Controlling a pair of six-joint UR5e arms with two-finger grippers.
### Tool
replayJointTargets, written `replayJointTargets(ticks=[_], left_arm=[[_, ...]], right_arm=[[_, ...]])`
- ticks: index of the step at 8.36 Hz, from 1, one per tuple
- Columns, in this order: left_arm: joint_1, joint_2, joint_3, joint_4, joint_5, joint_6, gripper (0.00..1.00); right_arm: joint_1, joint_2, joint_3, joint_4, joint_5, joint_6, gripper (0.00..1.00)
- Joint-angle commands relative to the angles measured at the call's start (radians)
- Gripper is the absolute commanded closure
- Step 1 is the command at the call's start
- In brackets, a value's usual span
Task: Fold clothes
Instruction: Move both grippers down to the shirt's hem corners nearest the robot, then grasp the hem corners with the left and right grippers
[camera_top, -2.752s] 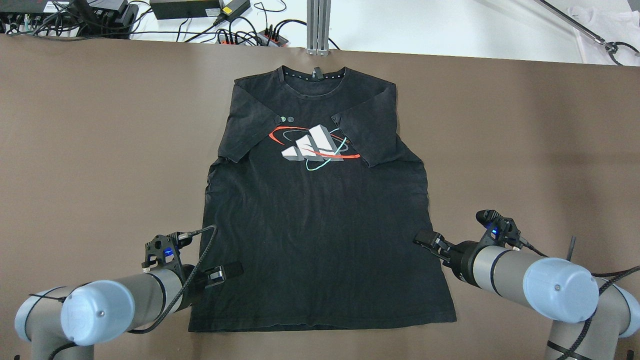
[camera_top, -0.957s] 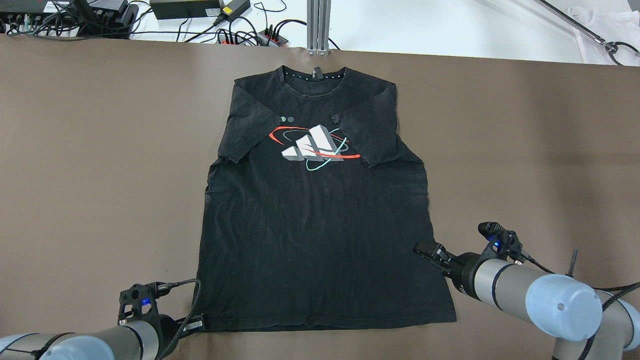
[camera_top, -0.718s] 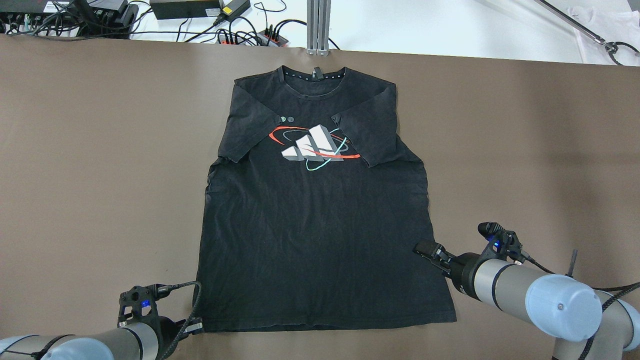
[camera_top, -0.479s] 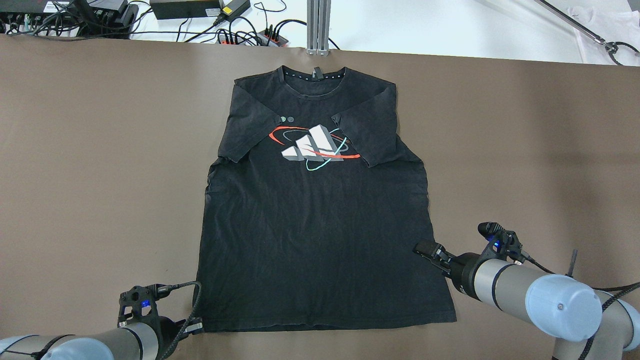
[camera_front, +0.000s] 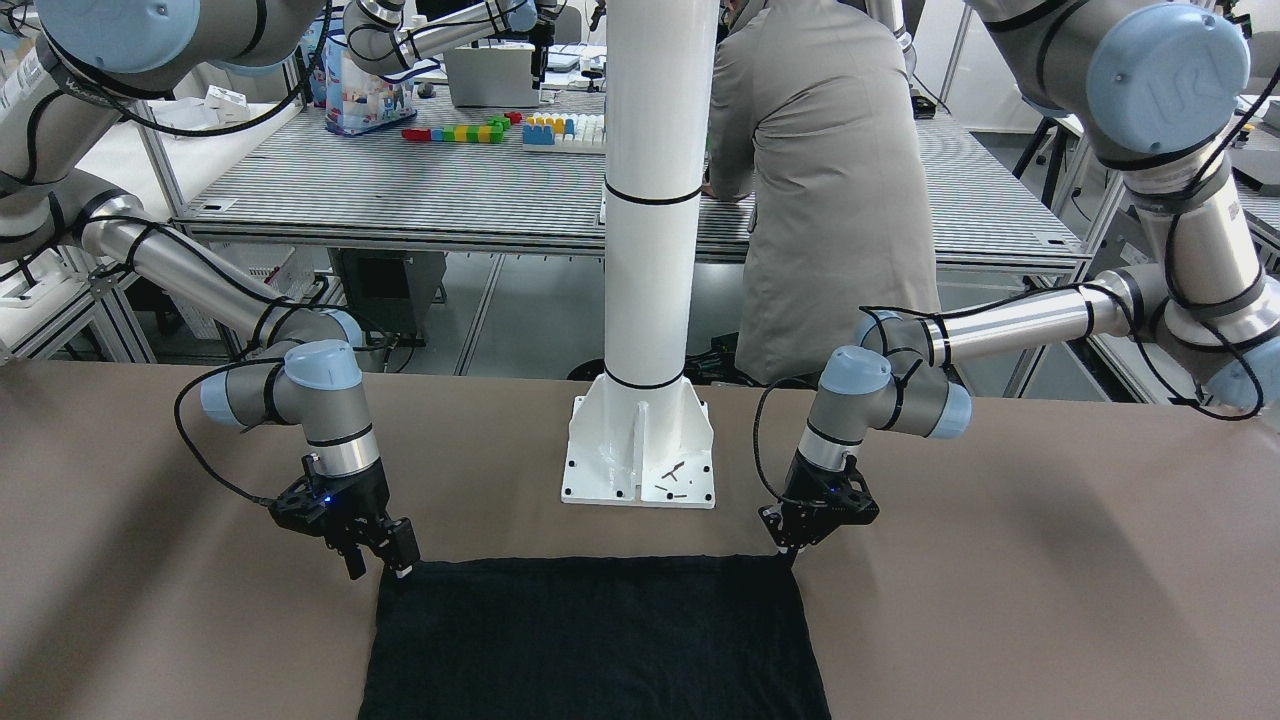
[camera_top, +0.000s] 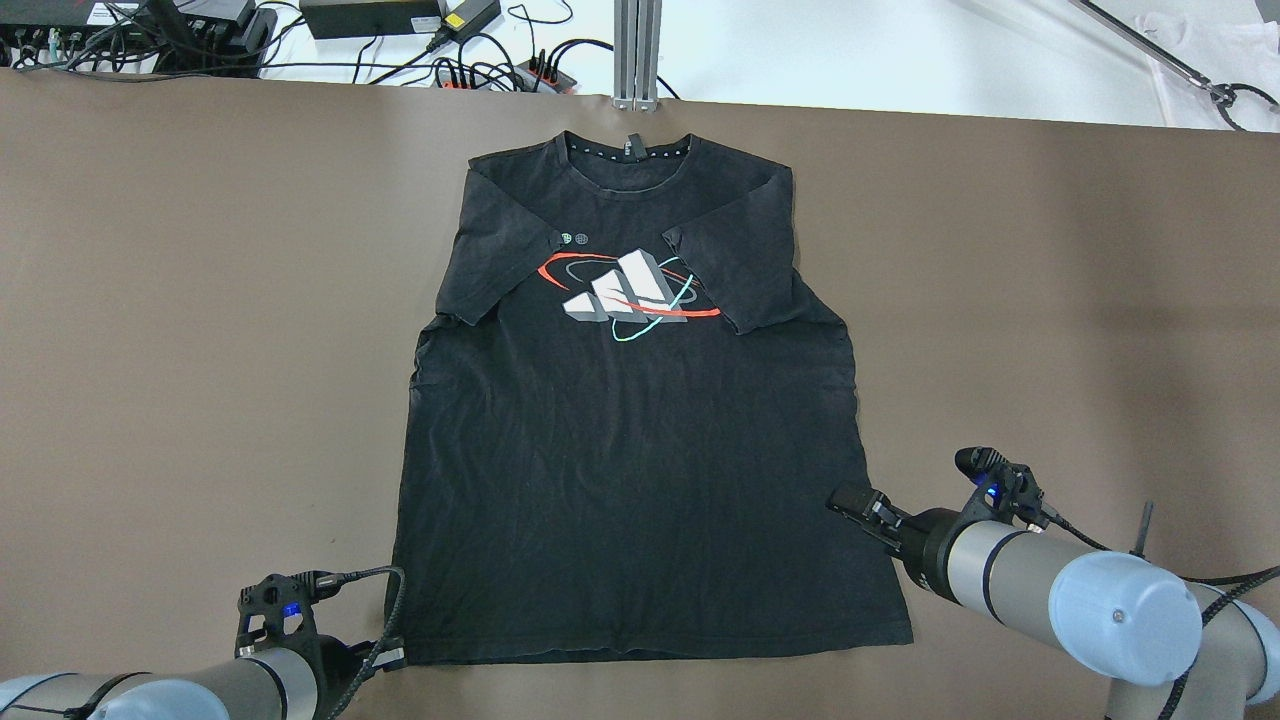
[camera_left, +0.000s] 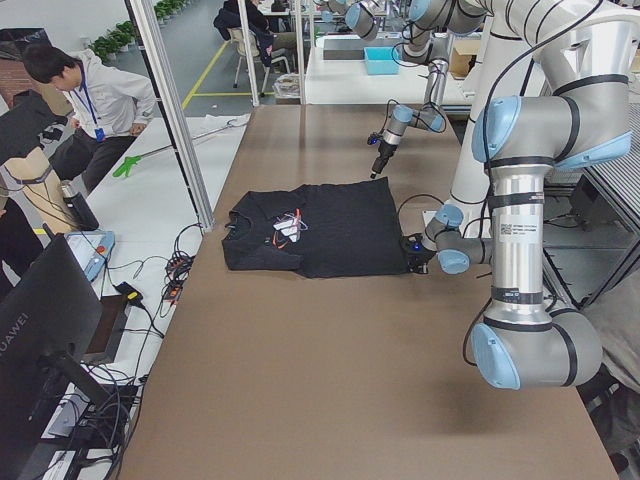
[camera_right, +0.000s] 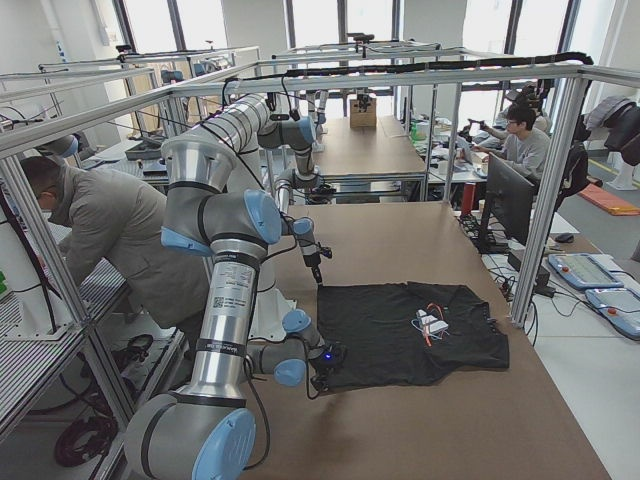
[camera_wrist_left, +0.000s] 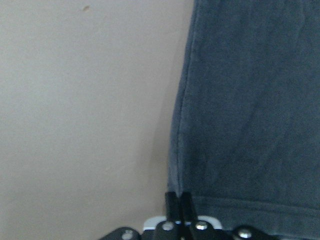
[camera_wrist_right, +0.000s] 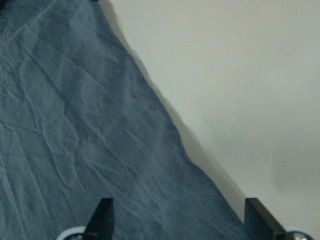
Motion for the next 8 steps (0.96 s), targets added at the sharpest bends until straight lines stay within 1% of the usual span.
replayJointTargets(ticks=[1, 4, 5, 8], left_arm=[[0.005, -0.008, 0.004, 0.0, 0.003, 0.0, 1.0], [0.005, -0.01, 0.004, 0.0, 0.003, 0.0, 1.0], [0.005, -0.017, 0.005, 0.0, 0.003, 0.0, 1.0], [0.005, -0.024, 0.004, 0.0, 0.009, 0.0, 1.0]], right_arm=[[-0.103, -0.048, 0.018, -0.005, -0.075, 0.005, 0.11], [-0.149, -0.046, 0.023, -0.005, -0.133, 0.045, 0.26], [-0.162, -0.043, 0.024, -0.004, -0.149, 0.048, 0.28], [-0.162, -0.043, 0.035, -0.005, -0.154, 0.048, 0.4]])
